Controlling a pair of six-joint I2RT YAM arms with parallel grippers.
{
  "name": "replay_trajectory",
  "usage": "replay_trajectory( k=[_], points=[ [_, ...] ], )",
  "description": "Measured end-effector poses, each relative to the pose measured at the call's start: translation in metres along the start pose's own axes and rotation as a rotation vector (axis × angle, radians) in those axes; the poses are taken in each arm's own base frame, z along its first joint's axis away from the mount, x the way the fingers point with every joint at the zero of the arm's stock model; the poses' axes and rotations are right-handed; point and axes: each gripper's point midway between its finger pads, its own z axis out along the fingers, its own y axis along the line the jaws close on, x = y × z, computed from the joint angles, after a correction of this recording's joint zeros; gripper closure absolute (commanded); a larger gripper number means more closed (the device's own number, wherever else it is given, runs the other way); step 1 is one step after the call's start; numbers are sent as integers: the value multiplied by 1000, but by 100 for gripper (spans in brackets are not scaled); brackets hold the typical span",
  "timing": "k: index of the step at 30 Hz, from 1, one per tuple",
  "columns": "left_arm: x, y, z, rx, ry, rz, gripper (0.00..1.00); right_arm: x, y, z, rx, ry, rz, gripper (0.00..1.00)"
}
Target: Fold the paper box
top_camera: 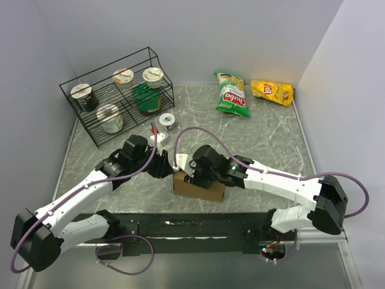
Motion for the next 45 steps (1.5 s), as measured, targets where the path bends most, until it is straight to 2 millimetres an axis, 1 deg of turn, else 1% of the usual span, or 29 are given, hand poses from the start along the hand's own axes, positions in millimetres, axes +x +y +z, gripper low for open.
replay_trajectory(
  k=[4,7,10,11,13,14,17,22,29,37,45],
  points=[
    [0,-1,0,3,0,1,76,0,0,0,0,0,0,57],
    [-1,-2,0,13,-3,10,76,0,0,0,0,0,-1,57],
    [-2,-4,1,21,-6,12,82,0,1,0,2,1,-3,57],
    [-2,-4,1,24,-5,13,86,0,1,0,2,1,-4,57],
    [-1,-5,2,31,1,13,91,0,0,0,3,1,-4,57],
    [-1,-6,2,34,1,13,95,0,0,0,4,1,-4,57],
    [-3,-7,4,33,4,13,99,0,0,0,8,3,-3,57],
    [-6,-6,6,16,9,-17,99,1,-1,0,17,7,2,57],
    [-11,-5,10,-26,43,-113,99,2,-3,1,35,16,6,58],
    [-12,-7,11,-42,56,-212,99,2,-3,1,49,23,3,58],
    [-10,-7,12,-42,19,-226,99,2,-4,1,56,25,3,58]
  ],
)
